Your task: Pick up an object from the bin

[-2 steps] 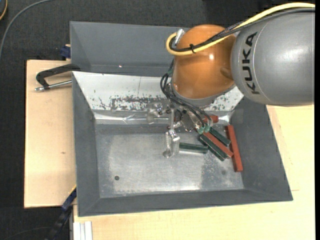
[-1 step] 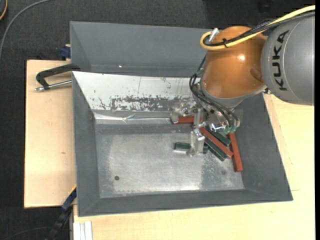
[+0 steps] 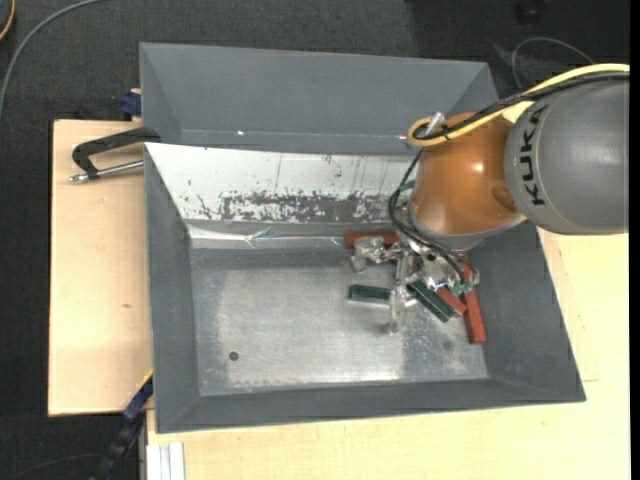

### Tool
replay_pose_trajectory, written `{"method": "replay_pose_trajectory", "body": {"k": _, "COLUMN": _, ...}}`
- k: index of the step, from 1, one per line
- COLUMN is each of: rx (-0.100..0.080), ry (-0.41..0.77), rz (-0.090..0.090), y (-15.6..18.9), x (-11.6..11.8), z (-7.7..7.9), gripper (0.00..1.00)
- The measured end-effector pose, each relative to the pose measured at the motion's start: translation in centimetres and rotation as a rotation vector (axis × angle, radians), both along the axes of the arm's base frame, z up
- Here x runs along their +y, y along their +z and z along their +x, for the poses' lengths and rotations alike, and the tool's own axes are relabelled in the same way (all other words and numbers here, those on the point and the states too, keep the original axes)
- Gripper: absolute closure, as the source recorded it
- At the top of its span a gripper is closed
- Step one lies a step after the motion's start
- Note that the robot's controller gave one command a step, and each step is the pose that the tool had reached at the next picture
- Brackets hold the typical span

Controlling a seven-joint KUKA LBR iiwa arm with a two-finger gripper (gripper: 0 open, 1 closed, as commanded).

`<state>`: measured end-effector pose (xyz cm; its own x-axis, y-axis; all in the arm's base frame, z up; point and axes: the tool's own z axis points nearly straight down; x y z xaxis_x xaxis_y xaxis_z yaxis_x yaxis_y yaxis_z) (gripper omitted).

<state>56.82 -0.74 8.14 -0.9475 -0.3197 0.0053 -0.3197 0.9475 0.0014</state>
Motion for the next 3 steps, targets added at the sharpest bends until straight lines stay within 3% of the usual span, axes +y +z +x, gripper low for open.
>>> {"method": "replay_pose_trajectory", "body": {"k": 1, "rx": -0.007, "ry": 0.002, "rz": 0.002, "y": 0.5, "x": 0.3, "z": 0.2, "gripper": 1.00}}
{"method": "replay_pose_trajectory", "body": {"k": 2, "rx": -0.007, "ry": 0.002, "rz": 0.002, "y": 0.5, "x": 0.3, "z": 0.2, "gripper": 0.00}}
{"method": "replay_pose_trajectory", "body": {"k": 3, "rx": -0.013, "ry": -0.045, "rz": 0.001, "y": -1.0, "x": -4.5, "z": 3.4, "gripper": 0.00}}
